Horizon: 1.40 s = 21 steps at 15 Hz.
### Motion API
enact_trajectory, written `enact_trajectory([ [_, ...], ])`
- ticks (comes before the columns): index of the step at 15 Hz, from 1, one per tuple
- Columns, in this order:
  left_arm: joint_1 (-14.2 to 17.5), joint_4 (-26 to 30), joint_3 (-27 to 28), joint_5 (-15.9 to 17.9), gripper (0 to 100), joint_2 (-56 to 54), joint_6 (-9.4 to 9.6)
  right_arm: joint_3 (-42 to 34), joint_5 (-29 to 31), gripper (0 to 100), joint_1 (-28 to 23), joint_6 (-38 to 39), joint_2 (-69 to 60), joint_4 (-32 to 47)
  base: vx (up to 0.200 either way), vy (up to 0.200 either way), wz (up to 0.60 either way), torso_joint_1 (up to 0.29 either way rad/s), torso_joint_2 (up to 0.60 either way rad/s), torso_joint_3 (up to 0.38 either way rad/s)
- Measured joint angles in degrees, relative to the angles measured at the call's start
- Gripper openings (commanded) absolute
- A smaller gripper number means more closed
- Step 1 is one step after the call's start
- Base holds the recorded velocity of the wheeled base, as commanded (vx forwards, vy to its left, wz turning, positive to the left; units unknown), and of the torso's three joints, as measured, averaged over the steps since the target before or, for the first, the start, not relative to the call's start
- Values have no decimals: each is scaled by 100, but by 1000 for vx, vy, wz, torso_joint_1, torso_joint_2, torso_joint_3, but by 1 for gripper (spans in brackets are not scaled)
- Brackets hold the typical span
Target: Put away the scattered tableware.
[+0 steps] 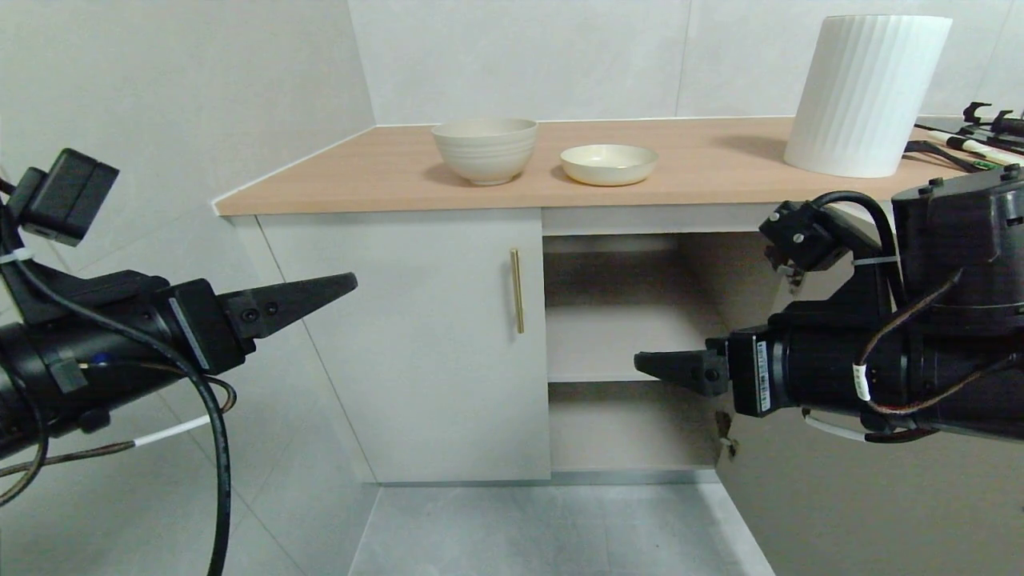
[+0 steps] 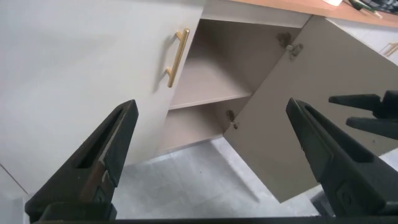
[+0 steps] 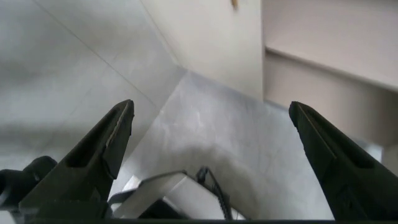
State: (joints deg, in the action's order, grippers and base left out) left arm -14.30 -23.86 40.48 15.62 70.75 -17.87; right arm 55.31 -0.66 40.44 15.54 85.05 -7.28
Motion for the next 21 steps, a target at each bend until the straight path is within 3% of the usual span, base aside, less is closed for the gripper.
enact_trajectory([
  [7, 88, 40, 11, 11, 100, 27, 33, 76, 0, 100, -11, 126, 20, 11, 0, 0, 0, 0, 0, 0],
  [18, 118, 46, 13, 12, 100, 49, 35, -22, -40, 100, -11, 129, 26, -24, 200, 0, 0, 3, 3, 1],
  [21, 121, 33, 13, 11, 100, 44, 26, -95, -23, 100, -15, 112, 23, -33, 0, 0, 0, 0, 0, 0],
])
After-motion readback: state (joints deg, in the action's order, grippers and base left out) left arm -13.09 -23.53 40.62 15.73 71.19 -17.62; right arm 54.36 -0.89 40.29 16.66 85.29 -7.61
